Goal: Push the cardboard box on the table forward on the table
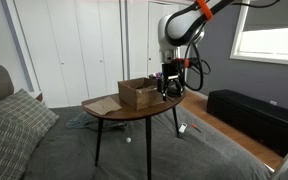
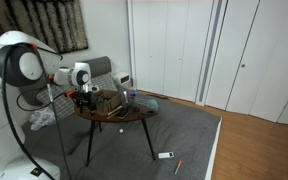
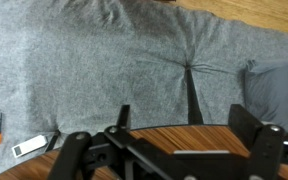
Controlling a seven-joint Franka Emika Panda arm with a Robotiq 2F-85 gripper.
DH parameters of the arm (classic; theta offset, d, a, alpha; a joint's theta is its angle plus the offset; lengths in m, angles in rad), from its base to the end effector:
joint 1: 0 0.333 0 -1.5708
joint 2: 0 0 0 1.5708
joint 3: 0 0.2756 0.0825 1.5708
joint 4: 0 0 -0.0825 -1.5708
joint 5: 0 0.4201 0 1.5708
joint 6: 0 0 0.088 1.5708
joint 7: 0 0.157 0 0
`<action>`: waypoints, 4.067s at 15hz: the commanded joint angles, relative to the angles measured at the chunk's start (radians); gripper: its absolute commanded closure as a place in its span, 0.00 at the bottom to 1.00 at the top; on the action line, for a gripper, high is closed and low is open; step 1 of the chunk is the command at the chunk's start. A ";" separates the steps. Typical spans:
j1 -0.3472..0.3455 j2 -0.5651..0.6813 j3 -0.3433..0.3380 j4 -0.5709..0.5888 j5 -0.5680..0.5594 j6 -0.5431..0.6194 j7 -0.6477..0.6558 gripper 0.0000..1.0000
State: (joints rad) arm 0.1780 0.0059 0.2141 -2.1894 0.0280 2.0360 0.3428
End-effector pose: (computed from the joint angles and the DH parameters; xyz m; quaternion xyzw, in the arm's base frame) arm 0.4935 0.2072 0.2605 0.9966 0.0174 -0.0787 0.0168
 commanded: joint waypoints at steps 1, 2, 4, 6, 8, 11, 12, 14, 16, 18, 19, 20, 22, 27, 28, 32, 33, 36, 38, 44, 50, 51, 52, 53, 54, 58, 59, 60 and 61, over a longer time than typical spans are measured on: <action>0.020 0.078 0.000 0.038 -0.004 0.082 0.019 0.00; 0.025 0.091 -0.002 0.041 -0.013 0.112 0.028 0.00; 0.031 0.110 -0.005 0.048 -0.020 0.156 0.030 0.00; 0.035 0.129 -0.008 0.060 -0.024 0.193 0.026 0.00; 0.041 0.148 -0.013 0.071 -0.045 0.232 0.034 0.00; 0.050 0.176 -0.021 0.095 -0.096 0.270 0.053 0.00; 0.053 0.186 -0.024 0.105 -0.112 0.275 0.060 0.00; 0.059 0.203 -0.030 0.123 -0.140 0.287 0.075 0.00; 0.066 0.217 -0.034 0.142 -0.154 0.297 0.091 0.00; 0.073 0.229 -0.037 0.157 -0.160 0.301 0.108 0.00; 0.077 0.234 -0.040 0.164 -0.159 0.303 0.112 0.00; 0.080 0.238 -0.042 0.170 -0.160 0.309 0.120 0.00; 0.085 0.246 -0.046 0.181 -0.158 0.321 0.140 0.00; 0.094 0.265 -0.064 0.197 -0.179 0.377 0.154 0.00; 0.097 0.269 -0.069 0.198 -0.186 0.392 0.159 0.00; 0.111 0.289 -0.089 0.218 -0.200 0.424 0.191 0.00; 0.114 0.295 -0.092 0.225 -0.200 0.428 0.194 0.00; 0.127 0.311 -0.102 0.247 -0.206 0.427 0.210 0.00; 0.136 0.321 -0.110 0.259 -0.214 0.428 0.222 0.00; 0.156 0.355 -0.131 0.302 -0.228 0.434 0.253 0.00; 0.168 0.382 -0.149 0.338 -0.239 0.436 0.258 0.00; 0.169 0.386 -0.151 0.344 -0.240 0.435 0.256 0.00; 0.170 0.389 -0.153 0.348 -0.242 0.433 0.254 0.00; 0.171 0.391 -0.156 0.352 -0.244 0.433 0.253 0.00; 0.172 0.394 -0.158 0.355 -0.245 0.432 0.252 0.00; 0.176 0.400 -0.168 0.366 -0.258 0.429 0.248 0.00; 0.177 0.401 -0.170 0.368 -0.263 0.429 0.248 0.00; 0.177 0.401 -0.172 0.368 -0.267 0.429 0.247 0.00; 0.178 0.402 -0.175 0.369 -0.273 0.429 0.248 0.00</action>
State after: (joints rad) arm 0.3344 0.3898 0.0649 -1.8474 -0.2070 2.4578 0.5640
